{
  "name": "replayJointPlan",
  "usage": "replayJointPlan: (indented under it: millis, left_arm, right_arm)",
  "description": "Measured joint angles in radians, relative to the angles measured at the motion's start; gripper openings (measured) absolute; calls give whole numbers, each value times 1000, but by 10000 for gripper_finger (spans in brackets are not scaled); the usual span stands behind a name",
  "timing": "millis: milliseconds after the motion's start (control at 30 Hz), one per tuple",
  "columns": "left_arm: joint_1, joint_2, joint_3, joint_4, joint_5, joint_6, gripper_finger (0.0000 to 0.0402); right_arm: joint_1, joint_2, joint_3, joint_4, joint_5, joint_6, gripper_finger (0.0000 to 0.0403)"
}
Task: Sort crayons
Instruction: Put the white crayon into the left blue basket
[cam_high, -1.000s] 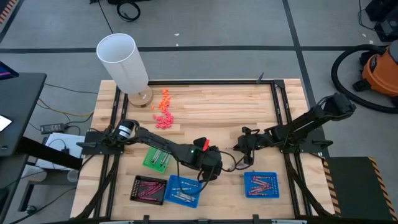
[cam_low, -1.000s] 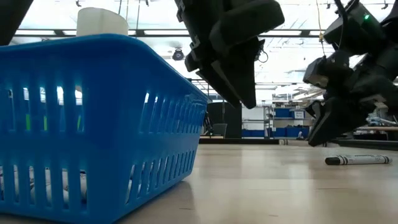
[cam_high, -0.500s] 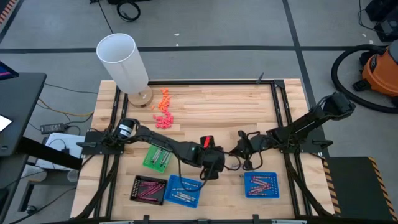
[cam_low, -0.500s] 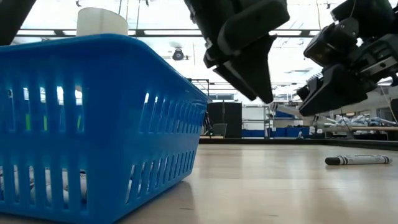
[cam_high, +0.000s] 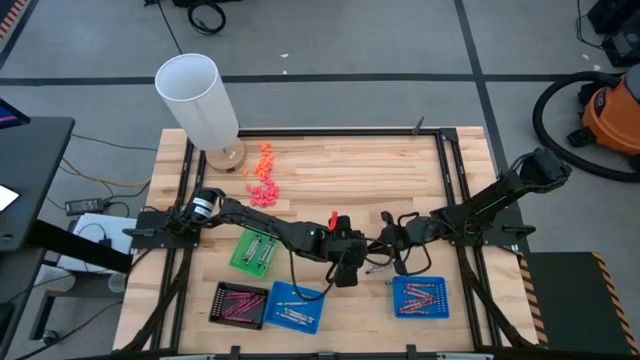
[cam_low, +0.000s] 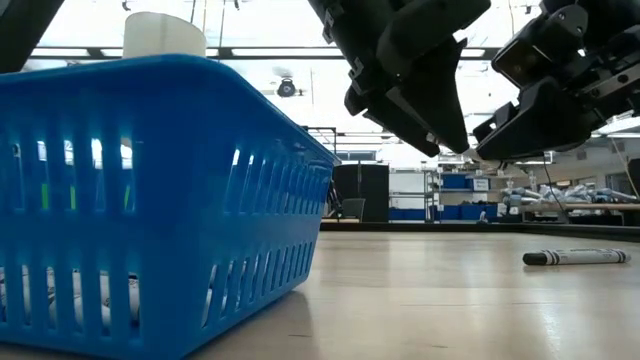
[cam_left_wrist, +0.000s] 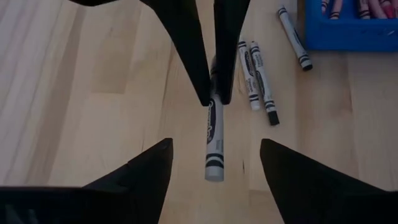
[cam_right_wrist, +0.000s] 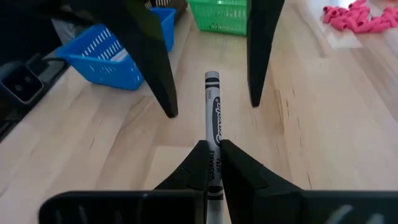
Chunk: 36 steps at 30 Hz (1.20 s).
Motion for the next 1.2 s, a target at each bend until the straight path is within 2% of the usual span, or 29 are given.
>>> replayJointPlan:
  millis: [500,933,1200]
  left_arm:
    - [-5,0,0,15,10,-51,179]
    - [8,0,0,44,12,-51,144]
    - [14,-1,0,45,47,-51,141]
  right_arm:
    - [0,0,0,57,28,-4,36]
    - [0,0,0,58,20,-4,36]
    - [0,0,0,55,21,-4,36]
